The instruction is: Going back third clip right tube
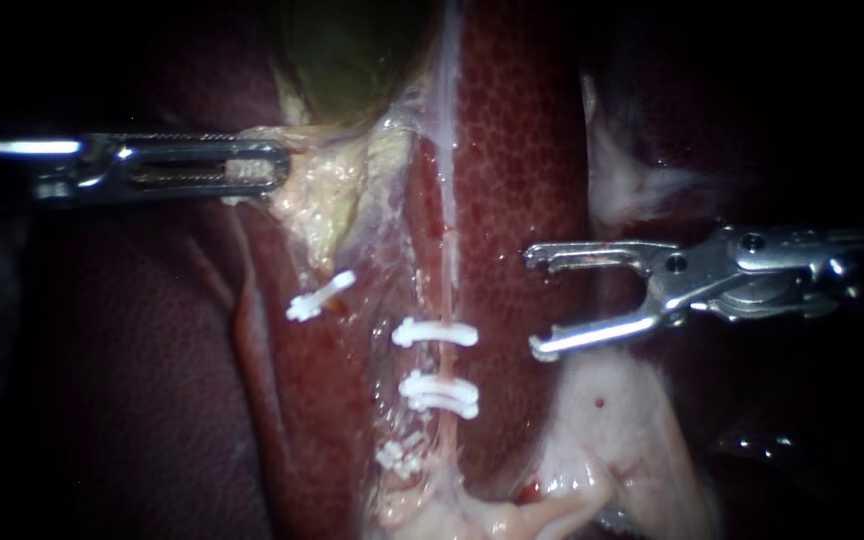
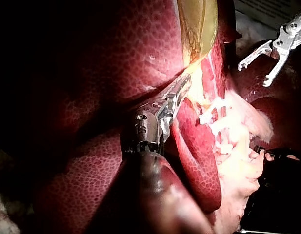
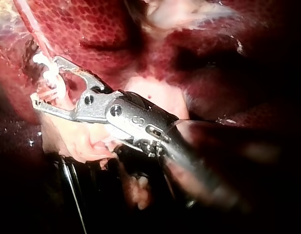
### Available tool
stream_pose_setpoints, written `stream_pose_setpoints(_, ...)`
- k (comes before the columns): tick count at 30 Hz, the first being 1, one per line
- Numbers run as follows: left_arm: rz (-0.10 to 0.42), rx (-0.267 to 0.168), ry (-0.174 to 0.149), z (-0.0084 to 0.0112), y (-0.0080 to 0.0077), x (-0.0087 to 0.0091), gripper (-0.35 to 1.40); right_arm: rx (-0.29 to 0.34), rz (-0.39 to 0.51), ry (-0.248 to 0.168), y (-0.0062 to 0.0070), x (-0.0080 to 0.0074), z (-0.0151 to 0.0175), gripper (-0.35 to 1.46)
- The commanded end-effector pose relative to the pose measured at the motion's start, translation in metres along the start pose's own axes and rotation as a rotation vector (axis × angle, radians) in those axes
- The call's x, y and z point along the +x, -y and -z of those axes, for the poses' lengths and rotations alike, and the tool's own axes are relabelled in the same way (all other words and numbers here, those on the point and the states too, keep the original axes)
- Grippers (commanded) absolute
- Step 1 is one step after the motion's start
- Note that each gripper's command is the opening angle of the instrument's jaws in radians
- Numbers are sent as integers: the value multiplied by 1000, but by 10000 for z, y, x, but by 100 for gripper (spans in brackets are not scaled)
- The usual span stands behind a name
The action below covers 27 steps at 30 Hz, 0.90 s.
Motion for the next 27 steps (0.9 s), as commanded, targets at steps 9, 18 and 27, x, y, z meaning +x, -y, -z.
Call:
stream_pose_setpoints(9,-21,14,-25,-26,0,22,-11,1,-2,-3,1,-1,0,60)
stream_pose_setpoints(18,-19,24,-41,-50,5,38,-11,1,-2,-9,2,-1,1,60)
stream_pose_setpoints(27,-15,26,-45,-52,3,39,-11,2,-2,-9,2,0,1,60)
